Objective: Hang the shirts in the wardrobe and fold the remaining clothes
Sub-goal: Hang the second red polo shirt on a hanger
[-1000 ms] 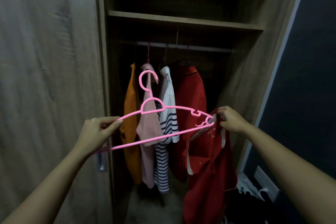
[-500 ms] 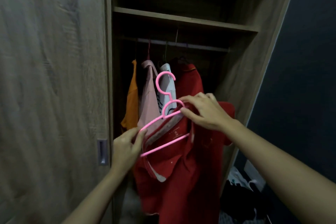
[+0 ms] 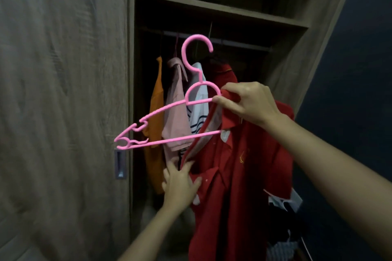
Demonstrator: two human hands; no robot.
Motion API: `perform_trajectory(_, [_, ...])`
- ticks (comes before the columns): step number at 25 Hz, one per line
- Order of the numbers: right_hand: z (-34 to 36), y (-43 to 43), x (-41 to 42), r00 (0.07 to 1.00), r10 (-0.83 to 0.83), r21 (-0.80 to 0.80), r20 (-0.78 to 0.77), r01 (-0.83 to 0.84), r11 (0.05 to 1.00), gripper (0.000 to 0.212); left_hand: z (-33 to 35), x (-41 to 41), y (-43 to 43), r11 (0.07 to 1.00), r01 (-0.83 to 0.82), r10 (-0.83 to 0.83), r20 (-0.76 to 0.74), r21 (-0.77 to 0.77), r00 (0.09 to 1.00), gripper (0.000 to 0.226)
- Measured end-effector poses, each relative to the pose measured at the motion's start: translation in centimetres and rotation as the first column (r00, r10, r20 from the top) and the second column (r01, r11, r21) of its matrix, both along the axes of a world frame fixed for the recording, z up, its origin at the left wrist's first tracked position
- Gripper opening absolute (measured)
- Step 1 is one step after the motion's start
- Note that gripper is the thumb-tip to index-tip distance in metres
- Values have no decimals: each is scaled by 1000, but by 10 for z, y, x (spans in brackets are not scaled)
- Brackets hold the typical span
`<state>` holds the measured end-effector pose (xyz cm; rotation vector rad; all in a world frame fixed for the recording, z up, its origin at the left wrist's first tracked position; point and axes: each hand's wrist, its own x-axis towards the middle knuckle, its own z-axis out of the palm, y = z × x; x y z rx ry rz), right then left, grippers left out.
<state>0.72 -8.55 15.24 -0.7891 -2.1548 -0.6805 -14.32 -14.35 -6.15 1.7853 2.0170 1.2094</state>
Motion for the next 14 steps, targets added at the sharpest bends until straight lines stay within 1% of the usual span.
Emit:
perform_trajectory(1, [5, -1, 5, 1000, 23, -10, -16, -23, 1000, 45, -1, -10, 8, 988, 134, -122, 153, -71, 981, 51])
perform_trajectory(2, [6, 0, 15, 999, 39, -25, -29, -40, 999, 43, 5, -25, 14, 971, 238, -218, 297, -32, 929, 50])
perform_trajectory(3, [5, 3, 27, 998, 46, -37, -38, -47, 998, 43, 12, -42, 16, 962, 270, -264, 404, 44, 876, 42])
perform_trajectory(4, [0, 8, 39, 998, 40, -46, -43, -42, 998, 42, 19, -60, 18, 965, 249, -257, 449, 78, 855, 33])
perform_trajectory(5, [-6, 13, 51, 998, 27, -60, -49, -30, 998, 43, 24, -76, 23, 975, 215, -220, 434, 63, 873, 26])
perform_trajectory(6, [-15, 18, 62, 998, 15, -83, -57, -20, 996, 43, 31, -89, 26, 986, 169, -158, 330, -4, 931, 23])
perform_trajectory(7, [-23, 23, 69, 998, 8, -111, -68, -16, 994, 42, 37, -99, 27, 988, 137, -122, 187, -71, 975, 21])
perform_trajectory(8, [-31, 27, 75, 997, 3, -136, -77, -14, 991, 42, 42, -106, 26, 987, 128, -119, 99, -99, 988, 22])
perform_trajectory(11, [-53, 36, 89, 995, -68, -136, -75, 57, 989, 42, 56, -117, 23, 977, 203, -199, 78, -56, 977, 31])
perform_trajectory(13, [-64, 35, 90, 987, -140, -155, -83, 126, 980, 47, 65, -114, 25, 989, 145, -145, 20, -18, 989, 32])
perform_trajectory(14, [-69, 34, 84, 981, -176, -180, -82, 159, 971, 51, 71, -110, 28, 998, 62, -62, -7, 20, 998, 30])
